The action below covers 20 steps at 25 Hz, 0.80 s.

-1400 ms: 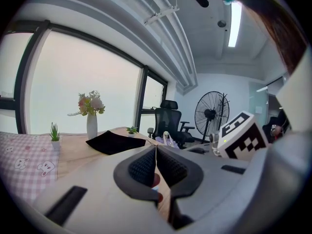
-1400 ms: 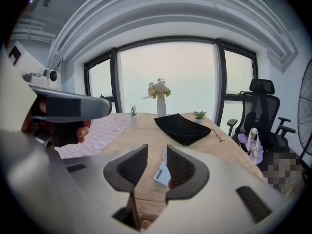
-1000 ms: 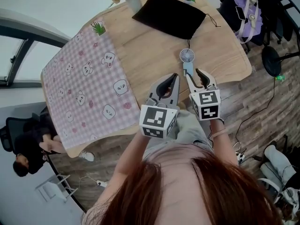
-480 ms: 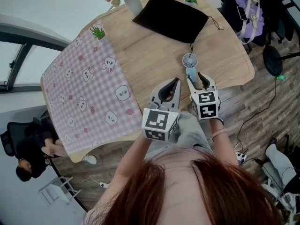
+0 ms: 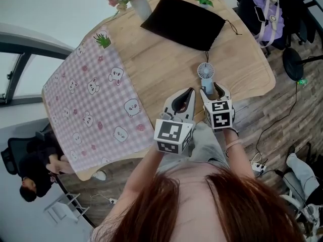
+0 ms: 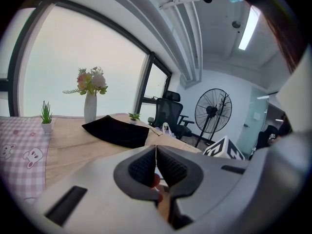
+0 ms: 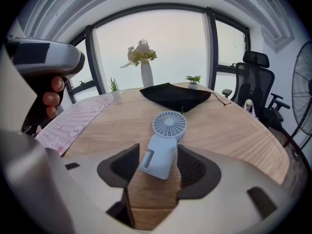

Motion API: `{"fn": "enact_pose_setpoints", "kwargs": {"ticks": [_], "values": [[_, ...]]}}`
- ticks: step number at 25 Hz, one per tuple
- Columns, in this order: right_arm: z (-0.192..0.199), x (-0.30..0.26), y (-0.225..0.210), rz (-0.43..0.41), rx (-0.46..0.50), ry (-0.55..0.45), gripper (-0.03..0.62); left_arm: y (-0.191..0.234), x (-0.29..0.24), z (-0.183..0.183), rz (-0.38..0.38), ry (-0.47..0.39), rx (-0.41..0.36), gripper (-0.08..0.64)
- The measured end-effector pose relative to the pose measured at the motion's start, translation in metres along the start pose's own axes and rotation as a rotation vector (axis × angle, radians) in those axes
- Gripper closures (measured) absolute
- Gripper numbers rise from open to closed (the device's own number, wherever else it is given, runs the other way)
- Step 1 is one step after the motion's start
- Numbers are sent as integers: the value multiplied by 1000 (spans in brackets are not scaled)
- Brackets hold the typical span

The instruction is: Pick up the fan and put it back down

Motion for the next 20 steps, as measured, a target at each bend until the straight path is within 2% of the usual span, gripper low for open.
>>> {"fn": "enact_pose_setpoints", "kwargs": {"ticks": [14, 20], "values": [[0, -32, -6, 26, -55, 47, 328, 22, -24, 3, 21, 51, 51, 548], [-3, -38, -3, 64, -50, 61, 325, 29, -32, 4, 24, 68, 68, 548]]}}
Point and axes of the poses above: the fingertips, and each gripper's own axes: x backward along the fingers, y to its left, z out of its underside, the point moved 8 cm from there along x, backward along the fingers, and after that the axes turned 4 degrees about y, right-handed, at the moved point
